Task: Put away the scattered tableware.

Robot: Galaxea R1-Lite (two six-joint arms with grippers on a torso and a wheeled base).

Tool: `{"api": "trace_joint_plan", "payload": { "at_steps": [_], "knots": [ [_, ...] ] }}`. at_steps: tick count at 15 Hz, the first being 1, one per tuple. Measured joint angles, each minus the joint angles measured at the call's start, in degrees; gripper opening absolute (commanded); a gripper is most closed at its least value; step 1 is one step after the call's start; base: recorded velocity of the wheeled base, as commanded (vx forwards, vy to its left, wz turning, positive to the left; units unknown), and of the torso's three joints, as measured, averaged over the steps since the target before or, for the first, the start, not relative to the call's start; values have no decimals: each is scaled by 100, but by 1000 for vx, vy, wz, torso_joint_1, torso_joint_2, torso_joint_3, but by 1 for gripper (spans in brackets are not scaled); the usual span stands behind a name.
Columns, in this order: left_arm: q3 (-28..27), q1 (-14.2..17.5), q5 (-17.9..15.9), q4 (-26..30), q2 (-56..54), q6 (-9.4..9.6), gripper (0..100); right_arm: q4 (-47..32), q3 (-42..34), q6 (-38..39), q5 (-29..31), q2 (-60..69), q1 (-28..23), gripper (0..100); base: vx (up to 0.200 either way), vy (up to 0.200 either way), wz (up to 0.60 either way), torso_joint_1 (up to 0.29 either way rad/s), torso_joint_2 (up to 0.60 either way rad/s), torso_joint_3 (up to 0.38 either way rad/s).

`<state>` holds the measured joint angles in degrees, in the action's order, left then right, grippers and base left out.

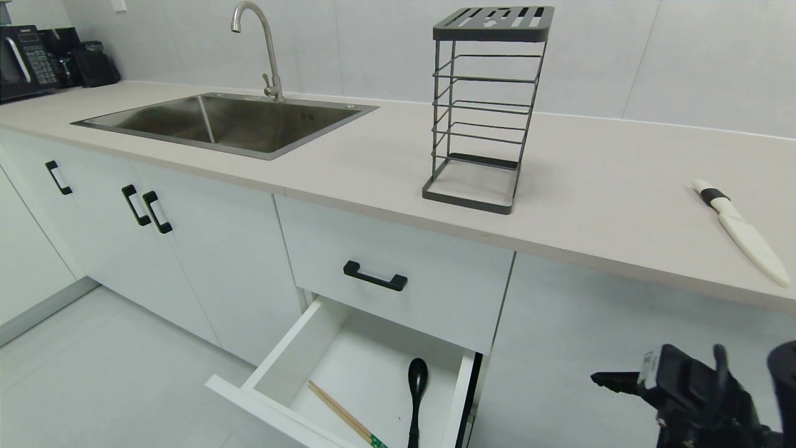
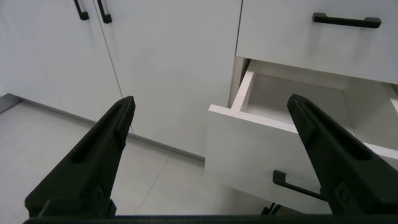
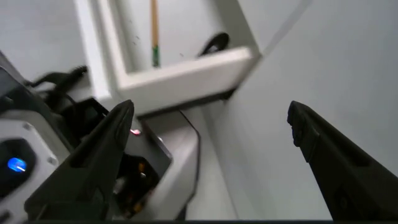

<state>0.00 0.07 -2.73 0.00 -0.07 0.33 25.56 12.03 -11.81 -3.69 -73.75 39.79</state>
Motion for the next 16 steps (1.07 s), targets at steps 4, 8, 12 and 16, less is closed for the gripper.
{"api": "trace_joint_plan", "payload": {
  "at_steps": [4,8,12,16],
  "knots": [
    [0,0,0,0,0,0,100,2,-308,-134,-240,881,-525,100,0,0,0,0,0,0],
    [0,0,0,0,0,0,100,-17,-592,-134,-345,1893,-718,100,0,0,0,0,0,0],
    [0,0,0,0,0,0,100,-33,-898,-135,-492,3010,-1045,100,0,0,0,0,0,0],
    [0,0,-6,0,0,2,100,-246,-1065,-129,-695,4197,-1513,100,0,0,0,0,0,0]
  ]
}}
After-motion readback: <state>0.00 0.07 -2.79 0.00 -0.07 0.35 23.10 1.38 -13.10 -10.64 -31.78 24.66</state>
